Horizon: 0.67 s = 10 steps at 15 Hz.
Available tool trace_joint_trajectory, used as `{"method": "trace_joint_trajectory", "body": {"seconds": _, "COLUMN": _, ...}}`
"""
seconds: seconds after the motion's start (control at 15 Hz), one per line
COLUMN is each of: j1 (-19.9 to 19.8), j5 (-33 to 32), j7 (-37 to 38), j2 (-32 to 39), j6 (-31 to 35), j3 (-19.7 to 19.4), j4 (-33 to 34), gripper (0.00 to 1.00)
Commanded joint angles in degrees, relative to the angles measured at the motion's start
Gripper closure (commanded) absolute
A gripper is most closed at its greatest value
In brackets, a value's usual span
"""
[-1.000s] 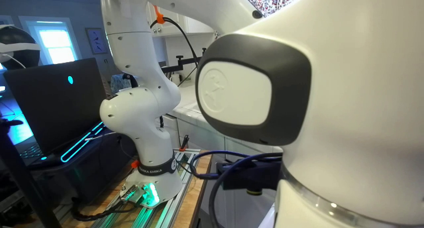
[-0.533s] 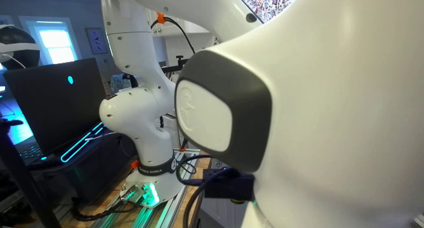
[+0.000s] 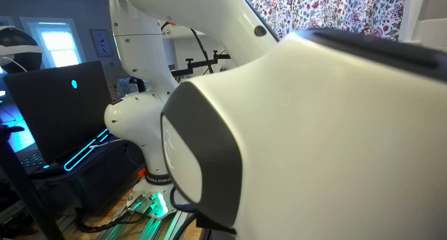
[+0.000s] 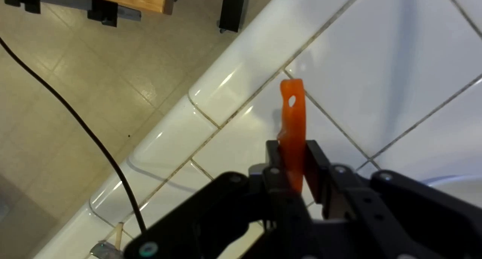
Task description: Use the fish slice to take the black measuring cup out of the open oven.
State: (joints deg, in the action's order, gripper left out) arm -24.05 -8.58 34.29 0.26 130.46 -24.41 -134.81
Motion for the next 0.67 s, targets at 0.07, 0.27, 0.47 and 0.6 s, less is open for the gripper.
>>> {"method": "trace_joint_trajectory", "body": {"seconds": 0.07, "j1": 1.1, "j5": -0.5, "j7": -3.2, "j2": -4.1, "j6": 4.9, "j3": 1.3, "j4": -3.0, "gripper": 0.95}}
{"method": "trace_joint_trajectory", "body": {"seconds": 0.27, "j1": 2.0, "j5": -2.0, "j7": -3.9, "j2": -6.1, "j6": 5.5, "j3": 2.8, "j4": -4.1, "gripper": 0.95}}
{"method": "trace_joint_trajectory", "body": {"seconds": 0.47, "j1": 2.2, "j5": -5.8, "j7": -2.0, "j2": -8.7, "j6": 5.4, "j3": 4.7, "j4": -5.6, "gripper": 0.95}}
{"method": "trace_joint_trajectory", "body": {"seconds": 0.6, "j1": 2.1, "j5": -7.6, "j7": -2.0, "j2": -10.4, "j6": 5.9, "j3": 5.9, "j4": -6.7, "gripper": 0.95}}
